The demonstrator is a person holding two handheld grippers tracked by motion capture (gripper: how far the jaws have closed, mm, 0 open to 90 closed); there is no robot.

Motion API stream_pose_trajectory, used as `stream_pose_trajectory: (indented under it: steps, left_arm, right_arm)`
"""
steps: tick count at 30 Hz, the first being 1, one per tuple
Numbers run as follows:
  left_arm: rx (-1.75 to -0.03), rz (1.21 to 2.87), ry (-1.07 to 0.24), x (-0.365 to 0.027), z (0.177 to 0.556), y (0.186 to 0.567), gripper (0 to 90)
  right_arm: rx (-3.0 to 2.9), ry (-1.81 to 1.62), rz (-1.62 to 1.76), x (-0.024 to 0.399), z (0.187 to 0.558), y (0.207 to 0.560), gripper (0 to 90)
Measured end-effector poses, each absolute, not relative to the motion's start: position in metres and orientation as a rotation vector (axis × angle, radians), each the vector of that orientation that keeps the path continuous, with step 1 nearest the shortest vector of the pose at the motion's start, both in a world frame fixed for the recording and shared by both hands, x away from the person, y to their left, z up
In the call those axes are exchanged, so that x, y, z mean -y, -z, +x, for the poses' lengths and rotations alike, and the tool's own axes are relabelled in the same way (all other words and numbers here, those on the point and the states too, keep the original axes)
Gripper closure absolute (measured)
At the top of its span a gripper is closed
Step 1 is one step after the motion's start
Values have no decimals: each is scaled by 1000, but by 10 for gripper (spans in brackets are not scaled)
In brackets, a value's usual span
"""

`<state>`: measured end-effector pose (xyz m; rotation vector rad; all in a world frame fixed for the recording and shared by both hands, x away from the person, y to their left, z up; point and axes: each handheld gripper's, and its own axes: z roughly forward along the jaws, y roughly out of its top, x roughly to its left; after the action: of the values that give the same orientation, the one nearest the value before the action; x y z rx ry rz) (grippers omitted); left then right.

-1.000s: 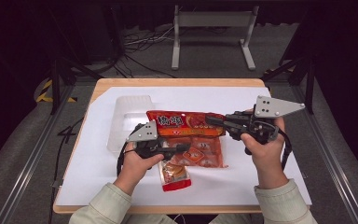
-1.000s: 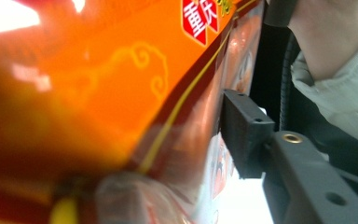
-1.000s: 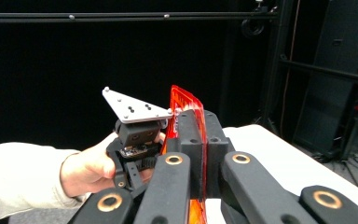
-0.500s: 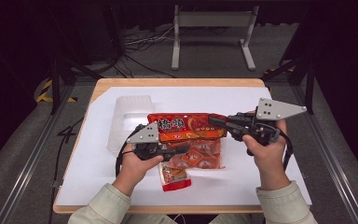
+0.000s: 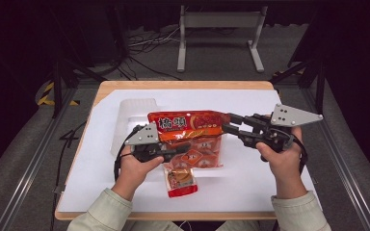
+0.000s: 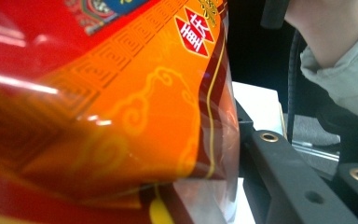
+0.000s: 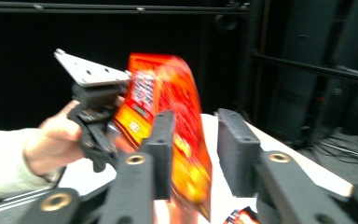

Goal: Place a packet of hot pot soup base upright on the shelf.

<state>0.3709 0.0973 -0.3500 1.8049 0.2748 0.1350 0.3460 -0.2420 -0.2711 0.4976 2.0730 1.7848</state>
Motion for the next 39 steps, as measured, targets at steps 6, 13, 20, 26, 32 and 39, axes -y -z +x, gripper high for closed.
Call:
stream_pose_trajectory:
  steps: [6, 13, 20, 26, 32, 39]
  left_arm:
    - [-306, 1792, -185, -105, 370, 342, 712]
    - [-324, 1771, -205, -112, 369, 337, 711]
    - [-345, 1765, -223, -116, 370, 329, 711]
    - [-344, 1774, -238, -117, 379, 315, 711]
    - [-356, 1775, -273, -120, 390, 300, 711]
    - [-398, 1790, -315, -125, 404, 289, 711]
  right_arm:
    - [-2064, -1759, 609, 261, 352, 287, 548]
    - [-2085, -1637, 692, 268, 360, 302, 530]
    - [-2090, -1609, 725, 273, 365, 307, 530]
    - [-2095, -1582, 764, 276, 370, 313, 533]
    - [-2087, -1575, 794, 281, 373, 316, 535]
    - [-2090, -1554, 816, 284, 376, 319, 535]
